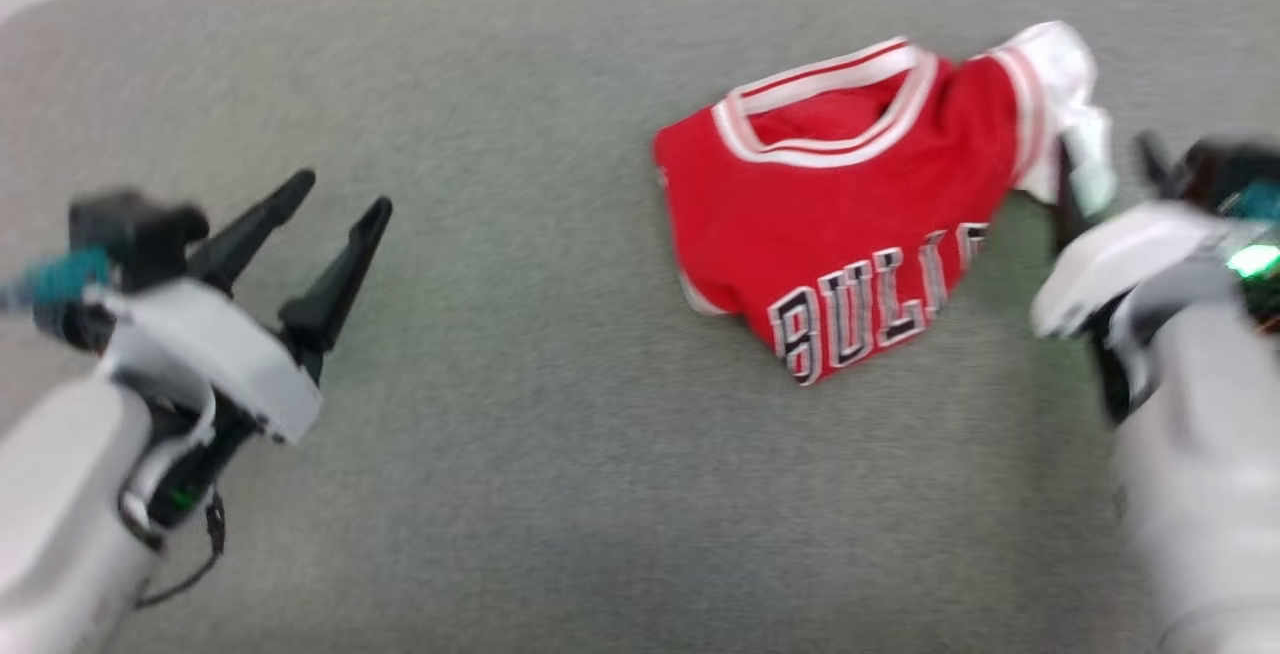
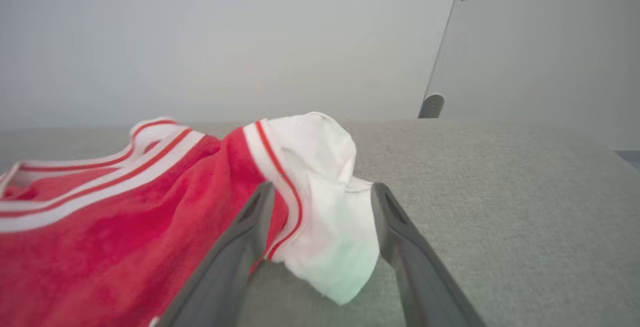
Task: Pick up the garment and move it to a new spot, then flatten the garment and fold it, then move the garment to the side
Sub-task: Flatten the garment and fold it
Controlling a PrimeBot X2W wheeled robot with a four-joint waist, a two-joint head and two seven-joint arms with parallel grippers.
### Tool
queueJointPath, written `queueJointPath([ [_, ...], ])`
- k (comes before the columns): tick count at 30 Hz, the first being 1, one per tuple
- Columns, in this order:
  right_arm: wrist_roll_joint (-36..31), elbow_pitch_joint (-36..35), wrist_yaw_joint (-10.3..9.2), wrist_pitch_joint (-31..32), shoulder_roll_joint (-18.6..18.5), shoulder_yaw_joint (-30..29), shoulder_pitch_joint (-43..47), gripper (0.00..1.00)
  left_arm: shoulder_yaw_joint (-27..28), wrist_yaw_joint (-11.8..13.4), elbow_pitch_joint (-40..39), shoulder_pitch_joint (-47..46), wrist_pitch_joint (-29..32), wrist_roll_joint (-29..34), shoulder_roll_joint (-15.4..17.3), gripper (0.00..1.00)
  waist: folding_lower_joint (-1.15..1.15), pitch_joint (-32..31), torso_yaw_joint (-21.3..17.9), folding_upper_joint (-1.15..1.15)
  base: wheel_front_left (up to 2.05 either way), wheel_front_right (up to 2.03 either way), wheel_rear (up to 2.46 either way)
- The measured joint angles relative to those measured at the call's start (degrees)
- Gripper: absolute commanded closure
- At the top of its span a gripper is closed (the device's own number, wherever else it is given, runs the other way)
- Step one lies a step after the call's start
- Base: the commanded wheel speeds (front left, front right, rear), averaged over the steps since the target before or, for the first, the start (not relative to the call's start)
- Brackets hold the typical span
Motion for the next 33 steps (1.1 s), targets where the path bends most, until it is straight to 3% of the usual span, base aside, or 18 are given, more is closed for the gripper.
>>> queueJointPath([
  [6, 14.3, -17.9, 0.0, -0.1, 1.3, 18.3, 16.8, 0.0, -7.6, 0.0, 0.1, -9.4, 14.9, -10.2, 3.7, 0.0, 0.0, -1.8, -4.7, 0.0, 0.0, 0.0, 0.0],
  [10, 19.0, -32.3, 0.01, 4.6, 1.2, 25.0, 27.2, 0.0, -11.6, 0.0, 2.5, -14.6, 25.8, -17.6, 4.5, 0.0, 0.0, -2.0, -8.0, 0.0, 0.0, 0.0, 0.0],
  [15, 20.0, -46.6, 0.0, 10.0, 0.6, 27.4, 35.5, 0.0, -13.5, 0.0, 6.9, -19.2, 37.6, -27.9, 3.0, 0.0, 0.0, -1.5, -11.9, 0.0, 0.0, 0.0, 0.0],
  [20, 19.8, -55.7, 0.0, 13.3, 0.9, 28.0, 39.2, 0.0, -12.3, 0.0, 11.7, -22.3, 46.5, -36.6, 1.6, 0.0, 0.0, -0.2, -15.4, 0.0, 0.0, 0.0, 0.0],
  [33, 20.4, -63.5, 0.0, 14.5, 1.6, 30.2, 41.3, 0.0, -11.8, 1.3, 18.8, -24.6, 56.2, -43.2, 0.6, 0.0, 0.0, 5.8, -21.5, 0.0, 0.0, 0.0, 0.0],
])
